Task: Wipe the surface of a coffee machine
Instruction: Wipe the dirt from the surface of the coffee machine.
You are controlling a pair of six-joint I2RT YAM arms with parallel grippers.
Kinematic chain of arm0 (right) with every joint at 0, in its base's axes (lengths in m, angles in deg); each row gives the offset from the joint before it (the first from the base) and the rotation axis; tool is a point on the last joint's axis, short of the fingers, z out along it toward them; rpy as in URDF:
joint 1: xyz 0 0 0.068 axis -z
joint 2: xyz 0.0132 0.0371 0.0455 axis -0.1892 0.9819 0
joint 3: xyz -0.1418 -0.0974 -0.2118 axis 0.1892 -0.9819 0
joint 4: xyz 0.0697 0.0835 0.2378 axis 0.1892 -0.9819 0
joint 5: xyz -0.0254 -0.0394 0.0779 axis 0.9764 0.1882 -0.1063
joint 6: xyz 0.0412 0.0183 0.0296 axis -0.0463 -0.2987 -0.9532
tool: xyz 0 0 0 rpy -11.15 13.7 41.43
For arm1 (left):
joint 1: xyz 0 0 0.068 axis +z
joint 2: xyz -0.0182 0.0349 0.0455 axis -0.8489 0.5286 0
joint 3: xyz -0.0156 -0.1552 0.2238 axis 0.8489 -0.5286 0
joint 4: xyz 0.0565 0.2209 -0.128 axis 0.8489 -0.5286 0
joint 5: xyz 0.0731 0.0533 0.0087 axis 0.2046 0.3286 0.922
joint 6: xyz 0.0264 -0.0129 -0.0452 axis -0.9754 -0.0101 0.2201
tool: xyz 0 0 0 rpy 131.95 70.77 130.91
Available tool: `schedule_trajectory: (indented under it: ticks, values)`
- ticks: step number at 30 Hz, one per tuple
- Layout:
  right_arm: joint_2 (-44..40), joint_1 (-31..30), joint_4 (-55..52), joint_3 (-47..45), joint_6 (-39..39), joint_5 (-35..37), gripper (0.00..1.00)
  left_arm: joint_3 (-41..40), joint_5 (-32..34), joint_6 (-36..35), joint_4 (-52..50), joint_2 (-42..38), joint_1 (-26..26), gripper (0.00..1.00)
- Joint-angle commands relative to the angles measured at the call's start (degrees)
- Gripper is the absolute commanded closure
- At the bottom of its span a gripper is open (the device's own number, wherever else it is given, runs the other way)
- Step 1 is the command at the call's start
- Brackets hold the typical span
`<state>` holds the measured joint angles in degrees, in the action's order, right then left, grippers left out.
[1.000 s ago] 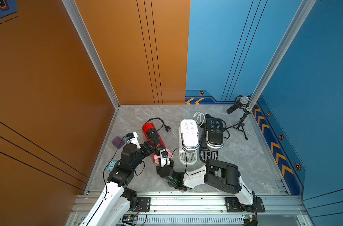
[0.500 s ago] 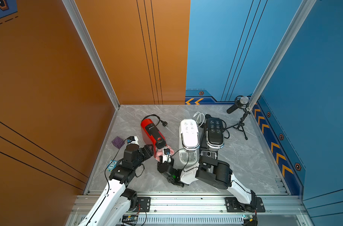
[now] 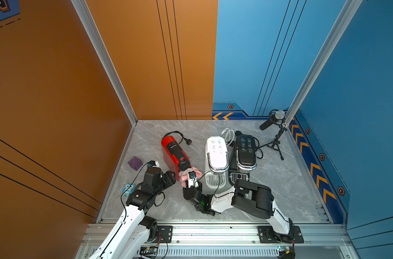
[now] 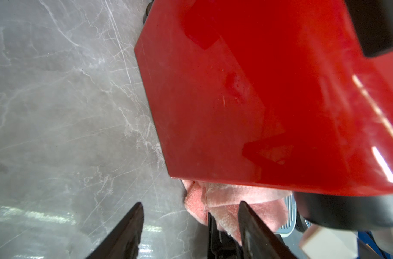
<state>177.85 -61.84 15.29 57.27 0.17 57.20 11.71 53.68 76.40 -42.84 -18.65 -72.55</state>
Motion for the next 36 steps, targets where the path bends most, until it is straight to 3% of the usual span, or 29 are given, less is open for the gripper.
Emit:
schedule_trajectory:
  ticks: [1,6,20,36]
  values:
    - [-3.20,-0.14,-1.70,-1.05,3.24,0.05,1.00,3.20,-0.53,-1.91,-2.50,-1.13,0.95,0.31]
    - [-4.84,0.48,-1.26,-0.27,5.33,-1.53,1.00,7.34,-2.16,-3.07,-3.16,-0.57,2.43,0.27]
    - [3.69,3.14,-6.23,7.16,4.82,-7.45,1.00,8.61,-4.03,-3.76,-3.16,1.05,4.21,0.24]
    - [11.77,4.23,-15.91,21.76,6.82,-11.55,1.00,6.62,-4.84,-2.99,-8.97,-7.19,5.89,0.22]
